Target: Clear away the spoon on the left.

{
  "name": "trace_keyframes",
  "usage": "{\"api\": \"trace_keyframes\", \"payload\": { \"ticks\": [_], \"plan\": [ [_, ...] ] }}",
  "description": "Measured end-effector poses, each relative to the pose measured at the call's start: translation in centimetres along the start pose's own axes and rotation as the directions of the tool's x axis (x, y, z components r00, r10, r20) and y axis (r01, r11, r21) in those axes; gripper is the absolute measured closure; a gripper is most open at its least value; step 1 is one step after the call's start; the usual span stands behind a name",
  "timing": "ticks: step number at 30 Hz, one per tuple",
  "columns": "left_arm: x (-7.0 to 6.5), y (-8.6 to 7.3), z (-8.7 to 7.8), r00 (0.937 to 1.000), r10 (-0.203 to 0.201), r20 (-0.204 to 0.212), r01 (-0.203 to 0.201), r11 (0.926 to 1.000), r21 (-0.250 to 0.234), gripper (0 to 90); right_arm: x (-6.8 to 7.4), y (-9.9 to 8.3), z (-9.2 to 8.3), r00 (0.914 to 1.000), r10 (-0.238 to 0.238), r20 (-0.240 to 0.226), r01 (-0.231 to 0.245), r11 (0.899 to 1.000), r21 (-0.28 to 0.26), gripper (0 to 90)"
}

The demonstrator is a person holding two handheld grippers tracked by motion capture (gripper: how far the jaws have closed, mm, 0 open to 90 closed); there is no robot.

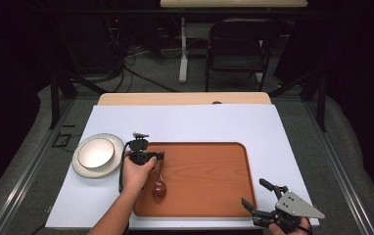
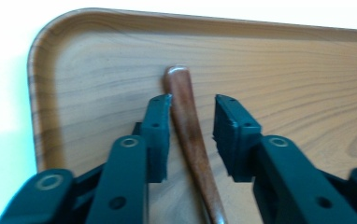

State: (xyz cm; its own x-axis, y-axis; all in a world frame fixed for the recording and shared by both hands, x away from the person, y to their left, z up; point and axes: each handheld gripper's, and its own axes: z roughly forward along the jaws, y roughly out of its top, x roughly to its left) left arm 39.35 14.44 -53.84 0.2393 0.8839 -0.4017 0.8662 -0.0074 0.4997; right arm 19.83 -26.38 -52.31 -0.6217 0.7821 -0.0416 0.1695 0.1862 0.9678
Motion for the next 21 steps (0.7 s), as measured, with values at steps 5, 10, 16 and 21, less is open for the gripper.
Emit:
{"api": "trace_keyframes", "payload": {
  "ticks": [5,10,16,21],
  "plan": [
    [-0.1,0.0,-0.6,0.9996,0.028,-0.006,-0.028,0.9994,-0.018,54.9,0.0,0.0,0.0,1.0000,-0.001,0.000,0.001,1.000,-0.001,17.2],
    [-0.3,-0.3,-2.4,0.9974,0.072,0.006,-0.072,0.9942,-0.080,50.6,0.0,0.0,0.0,1.0000,0.000,0.001,0.000,1.000,0.000,17.1],
    [-0.2,-1.1,-4.4,0.9928,0.113,0.039,-0.107,0.9845,-0.140,47.4,0.0,0.0,0.0,1.0000,-0.001,0.001,0.001,1.000,-0.001,17.1],
    [0.7,-2.5,-6.6,0.9862,0.164,0.025,-0.152,0.9552,-0.254,35.0,-0.1,-0.1,0.1,1.0000,0.001,0.006,-0.001,1.000,0.005,17.1]
  ]
}}
